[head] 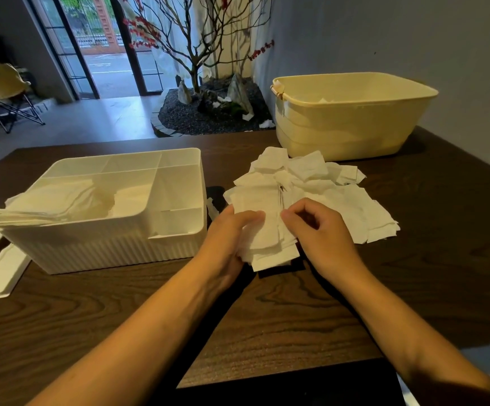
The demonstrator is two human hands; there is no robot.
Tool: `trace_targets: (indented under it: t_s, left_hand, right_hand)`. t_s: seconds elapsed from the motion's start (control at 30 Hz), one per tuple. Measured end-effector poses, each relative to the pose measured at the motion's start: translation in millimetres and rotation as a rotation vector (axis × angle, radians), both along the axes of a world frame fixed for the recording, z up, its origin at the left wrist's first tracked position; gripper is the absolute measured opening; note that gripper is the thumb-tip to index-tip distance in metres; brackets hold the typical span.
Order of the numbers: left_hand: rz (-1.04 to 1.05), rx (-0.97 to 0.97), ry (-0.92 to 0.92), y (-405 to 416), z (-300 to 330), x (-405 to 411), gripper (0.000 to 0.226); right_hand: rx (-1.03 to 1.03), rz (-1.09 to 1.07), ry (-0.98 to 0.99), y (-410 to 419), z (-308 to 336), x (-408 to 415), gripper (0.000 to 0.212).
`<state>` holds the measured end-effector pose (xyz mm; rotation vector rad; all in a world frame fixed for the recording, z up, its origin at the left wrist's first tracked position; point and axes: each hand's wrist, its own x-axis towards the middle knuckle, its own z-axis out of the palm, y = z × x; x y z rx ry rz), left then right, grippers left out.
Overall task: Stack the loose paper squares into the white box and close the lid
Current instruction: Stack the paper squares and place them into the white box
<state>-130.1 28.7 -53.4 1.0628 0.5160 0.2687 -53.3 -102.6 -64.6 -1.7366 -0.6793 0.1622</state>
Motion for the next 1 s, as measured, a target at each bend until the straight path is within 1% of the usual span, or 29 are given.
trace_targets:
  t_s: [0.1, 0.17, 0.2, 0.27, 0.33, 0.4, 0.47, 0.53, 0.6, 0.63, 0.7, 0.77, 0.8, 0.9, 1.0]
  left_hand:
    - [0.057, 0.016, 0.025, 2, -2, 1, 0.033]
    - [0.055, -0.035, 0.021, 5, -4, 2, 0.035]
    - [0.043, -0.074, 0.020, 5, -3, 1, 0.037]
    - [0.027, -0.091, 0.020, 6, -2, -1, 0.038]
    - [0.056, -0.058, -0.003, 5, -2, 0, 0.033]
    - [0.142, 0.024, -0.004, 3, -2, 2, 0.026]
    - [0.202, 0.133, 0.033, 2, -8, 7, 0.025]
    - [0.181, 0.193, 0.063, -1, -11, 8, 0.030]
    - [0.133, 0.235, 0.061, -2, -10, 7, 0.035]
    - [0.107, 0.258, 0.060, 0, -9, 6, 0.037]
    - [0.000, 0.319, 0.067, 7, -3, 3, 0.036]
    - [-0.170, 0.417, 0.117, 13, 5, -2, 0.029]
    - [-0.250, 0.477, 0.150, 16, 8, -4, 0.028]
    - [-0.425, 0.648, 0.204, 19, 16, -9, 0.038]
    - [-0.495, 0.746, 0.218, 24, 24, -13, 0.044]
  right_hand:
    - [-0.073, 0.047, 0.006, 1, -2, -2, 0.015]
    - [-0.099, 0.049, 0.021, 2, -2, -2, 0.014]
    - [-0.083, 0.026, 0.040, 2, -1, -1, 0.014]
    - [-0.016, -0.018, 0.123, 1, 2, 1, 0.013]
    - [-0.006, -0.017, 0.184, 0, 4, 1, 0.011]
    - [-0.051, 0.041, 0.181, 1, 2, 0, 0.009]
    - [-0.090, 0.097, 0.148, 2, 0, -3, 0.009]
    - [-0.138, 0.096, 0.072, 3, -3, -4, 0.011]
    - [-0.154, 0.066, 0.038, 2, -2, -3, 0.013]
    - [-0.129, 0.048, 0.063, 2, -1, -3, 0.011]
    - [-0.043, 0.020, 0.214, 2, 4, -1, 0.011]
    - [0.021, 0.045, 0.394, 1, 7, 2, 0.025]
    - [0.021, 0.066, 0.436, 0, 6, 4, 0.035]
    - [0.029, 0.075, 0.459, -3, 7, 6, 0.053]
    - [0.120, 0.084, 0.496, -6, 10, 11, 0.063]
